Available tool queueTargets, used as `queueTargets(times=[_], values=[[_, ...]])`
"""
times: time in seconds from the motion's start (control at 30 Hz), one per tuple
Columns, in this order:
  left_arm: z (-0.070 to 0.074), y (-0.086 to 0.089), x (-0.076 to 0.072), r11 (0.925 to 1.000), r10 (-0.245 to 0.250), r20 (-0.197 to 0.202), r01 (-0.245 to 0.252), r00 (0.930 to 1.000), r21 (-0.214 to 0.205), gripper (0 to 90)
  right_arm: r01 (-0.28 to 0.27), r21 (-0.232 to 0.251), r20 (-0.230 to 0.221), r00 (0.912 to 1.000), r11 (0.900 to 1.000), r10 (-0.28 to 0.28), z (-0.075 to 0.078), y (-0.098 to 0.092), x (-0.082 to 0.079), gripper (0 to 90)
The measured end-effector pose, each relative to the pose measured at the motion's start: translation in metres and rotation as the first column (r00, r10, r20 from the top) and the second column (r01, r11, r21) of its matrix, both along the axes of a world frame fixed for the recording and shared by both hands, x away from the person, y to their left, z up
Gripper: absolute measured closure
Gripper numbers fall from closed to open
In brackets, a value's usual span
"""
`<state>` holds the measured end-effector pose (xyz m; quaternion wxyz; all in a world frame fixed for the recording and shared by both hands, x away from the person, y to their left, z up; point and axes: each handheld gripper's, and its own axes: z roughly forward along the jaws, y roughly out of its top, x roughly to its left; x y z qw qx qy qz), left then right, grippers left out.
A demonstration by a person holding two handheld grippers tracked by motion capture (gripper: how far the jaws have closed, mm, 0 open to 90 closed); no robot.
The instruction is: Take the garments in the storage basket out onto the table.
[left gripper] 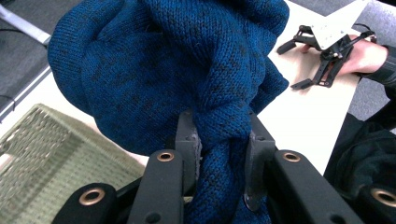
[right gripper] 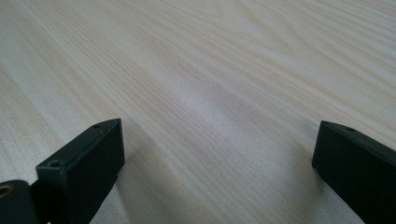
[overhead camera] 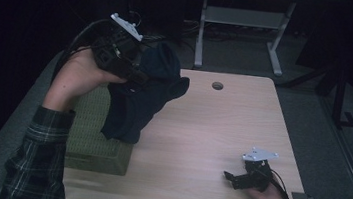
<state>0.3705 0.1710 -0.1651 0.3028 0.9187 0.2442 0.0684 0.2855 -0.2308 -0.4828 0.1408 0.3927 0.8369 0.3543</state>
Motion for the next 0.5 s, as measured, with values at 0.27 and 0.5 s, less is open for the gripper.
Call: queueTargets(times=[0.27, 0.5], values=[[-0.009, -0.026, 0.003, 0.9988, -0.048, -0.016, 0.048, 0.9987, 0.004, 72.4, 0.001, -0.001, -0.001, 1.0, 1.0, -0.001, 0.0, 0.0, 0.0, 2.0], [-0.017, -0.046, 0.005, 0.9973, -0.073, -0.018, 0.073, 0.9972, 0.0, 72.4, -0.001, -0.002, 0.003, 1.0, 1.0, 0.001, 0.0, 0.0, 0.0, 2.0]])
